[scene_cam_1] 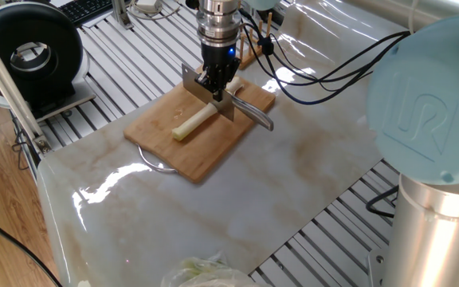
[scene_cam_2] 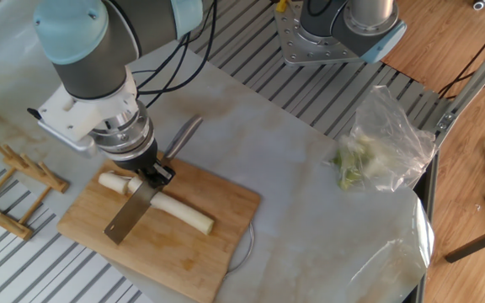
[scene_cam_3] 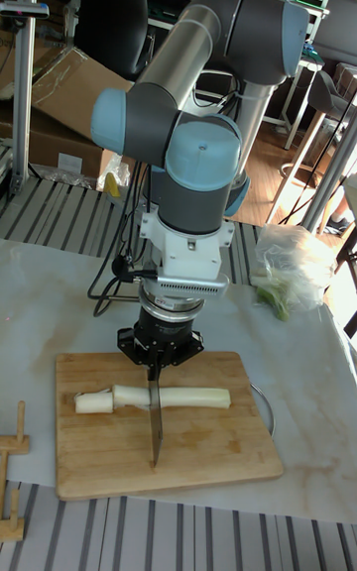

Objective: Chop the scallions

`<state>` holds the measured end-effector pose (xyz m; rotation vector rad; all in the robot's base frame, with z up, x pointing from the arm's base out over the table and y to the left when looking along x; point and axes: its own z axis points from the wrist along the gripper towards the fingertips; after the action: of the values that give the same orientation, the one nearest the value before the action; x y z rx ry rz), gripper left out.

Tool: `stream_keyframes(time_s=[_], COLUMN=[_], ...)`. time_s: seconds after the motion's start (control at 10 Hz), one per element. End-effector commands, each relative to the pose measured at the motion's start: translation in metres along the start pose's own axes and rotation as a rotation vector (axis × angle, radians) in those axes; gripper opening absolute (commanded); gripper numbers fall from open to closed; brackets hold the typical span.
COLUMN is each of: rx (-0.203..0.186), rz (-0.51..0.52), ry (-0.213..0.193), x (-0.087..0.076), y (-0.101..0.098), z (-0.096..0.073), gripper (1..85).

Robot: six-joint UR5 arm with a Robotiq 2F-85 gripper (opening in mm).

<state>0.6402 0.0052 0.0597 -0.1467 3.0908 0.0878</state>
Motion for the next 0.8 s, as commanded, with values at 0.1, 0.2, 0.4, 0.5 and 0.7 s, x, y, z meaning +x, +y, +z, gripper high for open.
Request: stream_keyframes(time_s=[0.1,0.2,0.4,0.5,0.7], rx=[0.006,-0.002,-0.019,-0.015,0.001], rz=[0.013,0.011,-0.002,-0.003,0.009], ry=[-0.016,-0.011,0.0,-0.004,-0.026], x=[-0.003,-0.002,0.003,0.003,-0.002], y=[0.004,0.005,0.002,0.001,0.004], z=[0.004,0.0,-0.007,-0.004,0.008], gripper=[1.3,1.3,1.3,1.3,1.3])
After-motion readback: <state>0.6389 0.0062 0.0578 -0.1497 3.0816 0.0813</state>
